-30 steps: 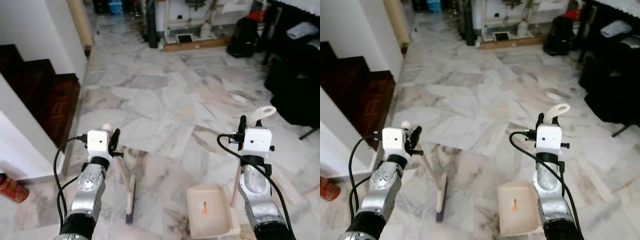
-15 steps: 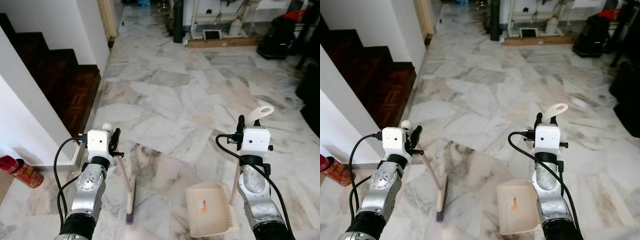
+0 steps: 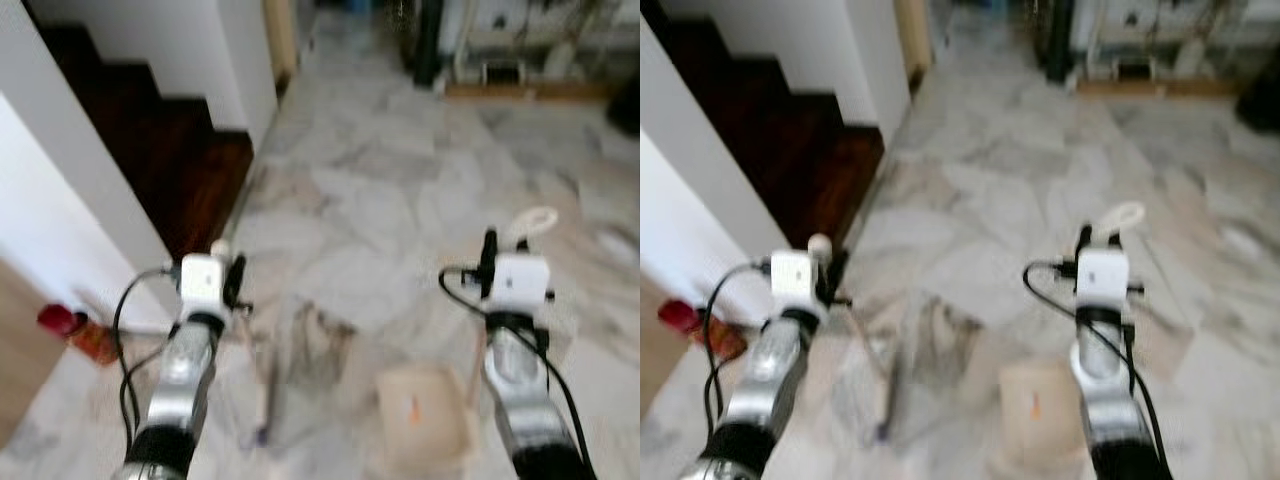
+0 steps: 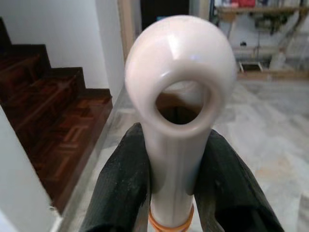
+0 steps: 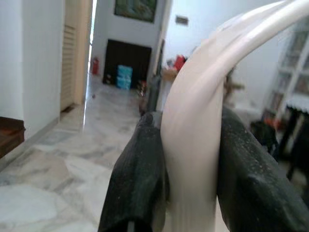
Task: Sweep floor
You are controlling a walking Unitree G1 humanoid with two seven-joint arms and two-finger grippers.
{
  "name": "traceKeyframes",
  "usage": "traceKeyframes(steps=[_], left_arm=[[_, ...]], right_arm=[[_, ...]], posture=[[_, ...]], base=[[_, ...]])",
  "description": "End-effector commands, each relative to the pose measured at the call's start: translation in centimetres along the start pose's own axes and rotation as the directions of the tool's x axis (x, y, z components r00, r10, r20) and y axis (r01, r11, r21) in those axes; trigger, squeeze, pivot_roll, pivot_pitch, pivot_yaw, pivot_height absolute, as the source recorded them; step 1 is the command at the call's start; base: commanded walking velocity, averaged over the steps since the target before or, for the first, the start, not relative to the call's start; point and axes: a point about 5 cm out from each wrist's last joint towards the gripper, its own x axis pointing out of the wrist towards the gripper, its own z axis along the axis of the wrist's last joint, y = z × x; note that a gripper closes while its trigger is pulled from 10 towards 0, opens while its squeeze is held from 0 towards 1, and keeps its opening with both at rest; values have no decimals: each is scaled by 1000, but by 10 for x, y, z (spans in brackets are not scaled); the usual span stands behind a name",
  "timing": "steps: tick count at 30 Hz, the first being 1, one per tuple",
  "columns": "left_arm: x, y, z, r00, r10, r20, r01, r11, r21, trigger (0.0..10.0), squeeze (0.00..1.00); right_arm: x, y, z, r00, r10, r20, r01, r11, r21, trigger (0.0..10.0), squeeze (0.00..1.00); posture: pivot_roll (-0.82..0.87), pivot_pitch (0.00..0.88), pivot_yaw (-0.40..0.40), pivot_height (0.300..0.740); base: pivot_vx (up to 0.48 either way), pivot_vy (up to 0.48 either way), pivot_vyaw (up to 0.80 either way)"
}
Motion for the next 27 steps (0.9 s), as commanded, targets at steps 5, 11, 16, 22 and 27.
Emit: traceKeyframes(steps=[5,11,16,22,27], left_arm=[[-1,11,4,1000,26,13,-26,999,41,10000,0],[-1,10,3,1000,22,9,-22,999,37,10000,0],[-2,9,1,1000,25,8,-25,999,33,10000,0],[-6,14,-5,999,53,-11,-52,998,24,10000,0],[-9,22,-7,996,88,-21,-88,996,6,10000,0]], right_arm=[[2,6,9,999,9,39,-10,999,34,10000,0],[2,6,9,999,9,38,-10,999,36,10000,0],[2,3,8,999,7,38,-8,999,34,10000,0],[1,4,4,999,18,27,-19,999,33,10000,0],[-3,5,-2,999,39,2,-39,999,29,10000,0]], posture=[[-15,66,56,740],[-17,60,55,740],[-17,55,47,740],[-19,41,38,740],[-18,25,35,740]], base=[[355,0,0],[354,0,0],[353,0,0],[354,0,0],[355,0,0]])
